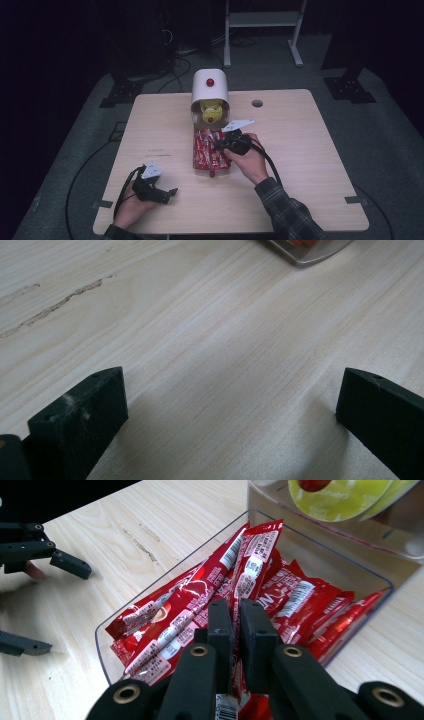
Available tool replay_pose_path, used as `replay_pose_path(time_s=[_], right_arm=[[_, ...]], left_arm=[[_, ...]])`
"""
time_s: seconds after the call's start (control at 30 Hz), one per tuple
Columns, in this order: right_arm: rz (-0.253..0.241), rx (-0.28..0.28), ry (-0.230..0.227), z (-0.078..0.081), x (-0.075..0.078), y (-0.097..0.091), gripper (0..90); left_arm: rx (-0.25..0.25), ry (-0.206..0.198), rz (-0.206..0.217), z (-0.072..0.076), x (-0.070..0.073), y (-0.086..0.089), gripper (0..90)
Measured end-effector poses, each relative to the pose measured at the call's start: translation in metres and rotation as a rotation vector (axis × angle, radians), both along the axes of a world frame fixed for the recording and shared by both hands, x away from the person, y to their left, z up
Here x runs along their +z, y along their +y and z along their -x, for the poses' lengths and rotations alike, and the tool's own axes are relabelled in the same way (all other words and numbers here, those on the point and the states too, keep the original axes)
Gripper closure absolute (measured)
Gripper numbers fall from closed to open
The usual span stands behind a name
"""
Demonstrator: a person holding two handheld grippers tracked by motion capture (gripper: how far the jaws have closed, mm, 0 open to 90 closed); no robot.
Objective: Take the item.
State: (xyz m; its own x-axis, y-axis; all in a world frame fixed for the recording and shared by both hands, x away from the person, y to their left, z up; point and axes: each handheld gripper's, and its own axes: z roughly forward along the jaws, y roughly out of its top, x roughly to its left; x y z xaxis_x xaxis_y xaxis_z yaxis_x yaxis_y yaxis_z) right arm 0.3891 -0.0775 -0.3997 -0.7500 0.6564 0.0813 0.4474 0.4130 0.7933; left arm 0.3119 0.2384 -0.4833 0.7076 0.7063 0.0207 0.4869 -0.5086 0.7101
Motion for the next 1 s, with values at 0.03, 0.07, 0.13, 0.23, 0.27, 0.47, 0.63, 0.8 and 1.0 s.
replay_pose_path(time_s=[0.03,0.07,0.13,0.23,0.27,0.47,0.63,0.8,1.0], right_arm=[[0.002,0.001,0.0,0.001,0.002,-0.004,83.5],[0.002,0.001,0.0,0.001,0.002,-0.004,83.5],[0.001,0.001,-0.003,0.002,0.004,-0.007,83.5],[-0.004,-0.005,-0.006,0.004,0.008,-0.014,83.5],[-0.004,-0.005,-0.006,0.004,0.008,-0.014,83.5],[-0.006,-0.019,-0.011,0.006,0.012,-0.026,83.5],[-0.003,-0.032,-0.017,0.007,0.013,-0.039,83.5],[-0.005,-0.052,-0.014,0.008,0.013,-0.048,83.5],[-0.008,-0.074,-0.01,0.008,0.013,-0.061,83.5]], left_arm=[[0.0,-0.001,0.0,0.0,0.0,0.0,0.0],[0.0,-0.001,0.0,0.0,0.0,0.0,0.0],[0.0,0.0,0.001,0.0,0.0,0.0,0.0],[0.002,-0.001,0.004,0.0,0.0,0.0,0.0],[0.002,-0.001,0.004,0.0,0.0,0.0,0.0],[0.003,-0.003,0.005,0.0,0.0,0.0,0.0],[0.003,-0.002,0.005,0.0,0.0,0.0,0.0],[0.002,-0.002,0.005,0.0,0.0,0.0,0.0],[0.002,-0.002,0.005,0.0,0.0,0.0,0.0]])
